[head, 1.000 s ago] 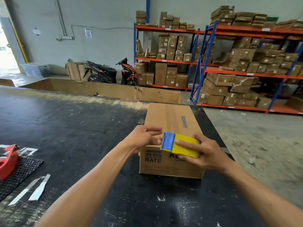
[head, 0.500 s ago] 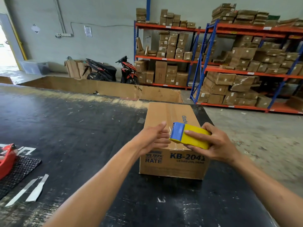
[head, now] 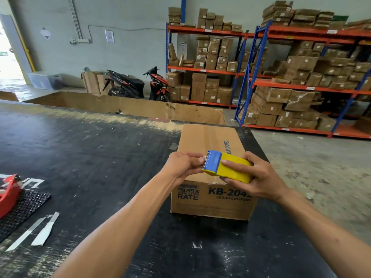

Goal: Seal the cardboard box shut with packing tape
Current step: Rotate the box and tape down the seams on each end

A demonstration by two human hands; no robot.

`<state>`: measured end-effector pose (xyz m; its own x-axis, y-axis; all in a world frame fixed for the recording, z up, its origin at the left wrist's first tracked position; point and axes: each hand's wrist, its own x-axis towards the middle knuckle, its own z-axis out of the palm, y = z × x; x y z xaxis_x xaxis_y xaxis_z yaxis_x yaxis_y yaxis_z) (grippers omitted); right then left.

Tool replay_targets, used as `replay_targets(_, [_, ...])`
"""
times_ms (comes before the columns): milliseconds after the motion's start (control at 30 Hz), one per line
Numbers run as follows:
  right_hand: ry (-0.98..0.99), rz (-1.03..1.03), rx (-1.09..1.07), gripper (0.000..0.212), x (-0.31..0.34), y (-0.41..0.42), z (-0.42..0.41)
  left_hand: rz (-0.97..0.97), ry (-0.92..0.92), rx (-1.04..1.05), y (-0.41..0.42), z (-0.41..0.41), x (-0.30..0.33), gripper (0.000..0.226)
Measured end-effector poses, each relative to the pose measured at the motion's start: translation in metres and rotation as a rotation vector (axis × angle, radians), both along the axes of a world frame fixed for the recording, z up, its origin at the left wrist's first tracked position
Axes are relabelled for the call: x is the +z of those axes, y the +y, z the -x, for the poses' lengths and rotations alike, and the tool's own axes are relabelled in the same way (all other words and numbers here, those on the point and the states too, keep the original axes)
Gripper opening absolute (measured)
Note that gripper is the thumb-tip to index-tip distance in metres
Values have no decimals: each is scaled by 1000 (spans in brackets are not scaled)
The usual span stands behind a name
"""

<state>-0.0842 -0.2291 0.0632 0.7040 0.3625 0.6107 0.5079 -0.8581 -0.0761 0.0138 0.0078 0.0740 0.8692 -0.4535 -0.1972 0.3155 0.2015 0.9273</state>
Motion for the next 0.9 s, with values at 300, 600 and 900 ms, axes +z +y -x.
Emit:
replay_targets(300, [213,89,-45,57,3,-31,9,-153,-82,215,60,-28,-28,24])
replay_targets(600, [270,256,-30,58,4,-27,-1,-374,-426,310,55,-5,-70,26])
replay_targets(900, [286,317,-71,56,8,-19,-5,-586,-615,451,48,13,-80,32])
